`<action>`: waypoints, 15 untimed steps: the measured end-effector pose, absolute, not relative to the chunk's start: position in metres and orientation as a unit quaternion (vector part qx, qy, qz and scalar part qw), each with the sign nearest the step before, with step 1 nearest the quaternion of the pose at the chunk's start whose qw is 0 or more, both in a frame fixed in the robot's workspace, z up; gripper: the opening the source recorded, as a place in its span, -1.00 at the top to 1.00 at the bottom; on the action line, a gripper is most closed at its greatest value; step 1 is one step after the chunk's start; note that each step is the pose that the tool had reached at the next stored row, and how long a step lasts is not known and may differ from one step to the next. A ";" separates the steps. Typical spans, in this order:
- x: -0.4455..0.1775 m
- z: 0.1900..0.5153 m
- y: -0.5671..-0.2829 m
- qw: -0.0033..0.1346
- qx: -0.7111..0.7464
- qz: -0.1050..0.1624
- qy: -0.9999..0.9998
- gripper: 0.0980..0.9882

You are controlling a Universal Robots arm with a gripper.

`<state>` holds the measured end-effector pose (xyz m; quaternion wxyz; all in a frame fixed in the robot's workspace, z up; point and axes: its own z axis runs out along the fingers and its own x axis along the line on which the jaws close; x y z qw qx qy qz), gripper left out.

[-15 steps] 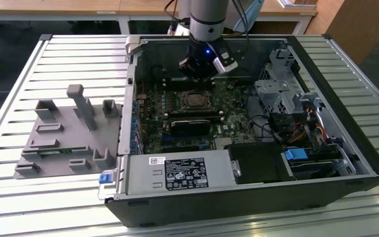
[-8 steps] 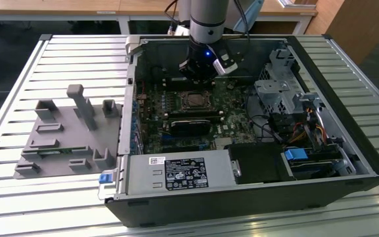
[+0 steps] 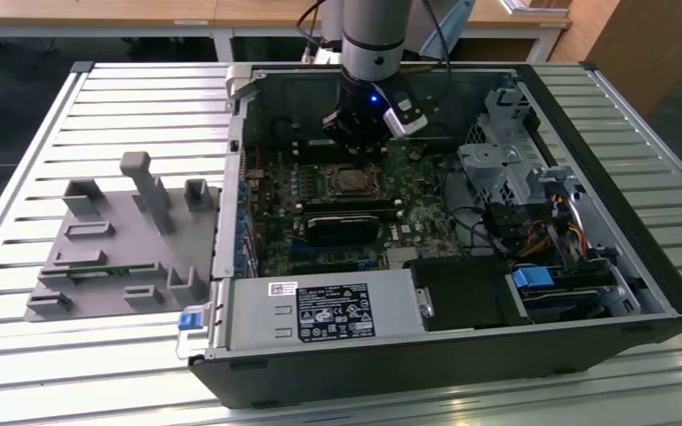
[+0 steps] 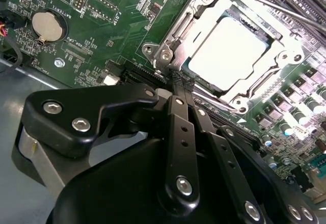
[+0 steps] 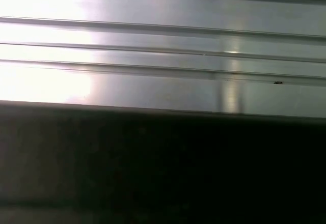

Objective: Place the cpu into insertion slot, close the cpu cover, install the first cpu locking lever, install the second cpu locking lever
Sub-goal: 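Install the first cpu locking lever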

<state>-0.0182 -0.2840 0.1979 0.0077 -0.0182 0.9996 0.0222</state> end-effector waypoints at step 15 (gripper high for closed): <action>-0.018 0.202 -0.284 0.008 -0.018 0.022 1.000 0.98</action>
